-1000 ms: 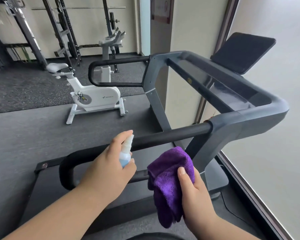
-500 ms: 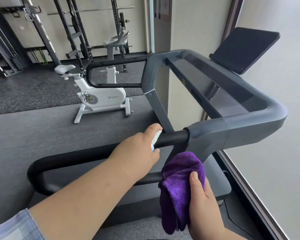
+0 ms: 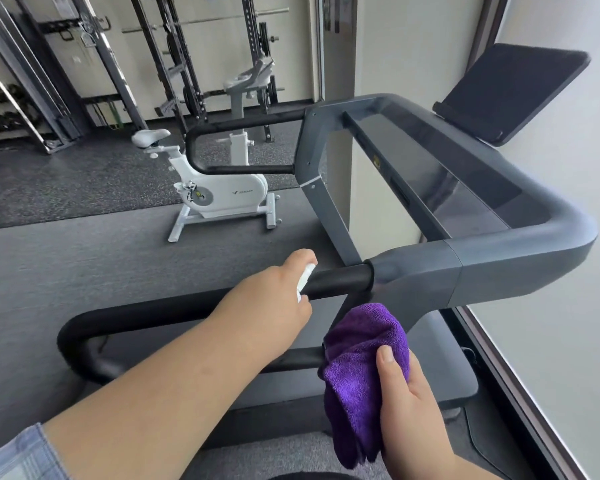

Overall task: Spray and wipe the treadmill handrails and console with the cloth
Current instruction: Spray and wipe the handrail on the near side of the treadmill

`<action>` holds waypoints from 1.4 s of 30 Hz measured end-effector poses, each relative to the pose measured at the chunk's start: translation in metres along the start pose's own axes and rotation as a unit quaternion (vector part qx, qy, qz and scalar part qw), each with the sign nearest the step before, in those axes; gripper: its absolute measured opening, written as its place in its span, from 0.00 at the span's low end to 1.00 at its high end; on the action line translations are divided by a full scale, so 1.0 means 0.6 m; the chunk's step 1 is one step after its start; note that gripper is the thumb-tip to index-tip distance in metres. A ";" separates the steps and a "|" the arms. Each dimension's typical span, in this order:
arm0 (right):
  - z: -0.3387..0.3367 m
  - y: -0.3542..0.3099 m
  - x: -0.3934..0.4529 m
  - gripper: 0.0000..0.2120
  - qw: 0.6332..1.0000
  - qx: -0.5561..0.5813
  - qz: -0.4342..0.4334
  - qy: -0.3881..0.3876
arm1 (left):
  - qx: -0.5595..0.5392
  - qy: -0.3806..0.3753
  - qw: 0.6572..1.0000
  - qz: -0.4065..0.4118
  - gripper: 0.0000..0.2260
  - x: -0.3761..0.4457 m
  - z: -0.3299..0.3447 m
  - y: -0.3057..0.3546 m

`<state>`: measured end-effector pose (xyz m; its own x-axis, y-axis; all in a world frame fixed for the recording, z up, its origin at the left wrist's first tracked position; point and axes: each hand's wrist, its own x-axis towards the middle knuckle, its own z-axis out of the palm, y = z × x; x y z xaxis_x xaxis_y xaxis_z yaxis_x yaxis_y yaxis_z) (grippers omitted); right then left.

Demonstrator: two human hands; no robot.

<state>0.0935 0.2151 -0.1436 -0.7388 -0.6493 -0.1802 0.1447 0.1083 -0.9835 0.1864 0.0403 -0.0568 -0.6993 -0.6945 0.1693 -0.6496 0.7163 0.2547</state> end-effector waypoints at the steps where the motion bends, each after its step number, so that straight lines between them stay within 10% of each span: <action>1: 0.001 0.001 0.001 0.22 1.000 0.000 -0.004 -0.009 | -0.002 -0.001 1.000 -0.004 0.20 -0.004 -0.001 -0.002; 42: 0.211 -0.052 -0.008 0.22 0.866 -0.187 -0.359 -0.295 | -0.171 0.080 0.915 -0.355 0.17 -0.196 -0.067 -0.342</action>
<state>0.1759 0.1198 -0.1101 -0.0705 -0.9096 0.4095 -0.5167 -0.3178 -0.7950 0.4138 -0.0280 -0.0907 -0.0653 -0.9976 -0.0241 -0.7726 0.0353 0.6339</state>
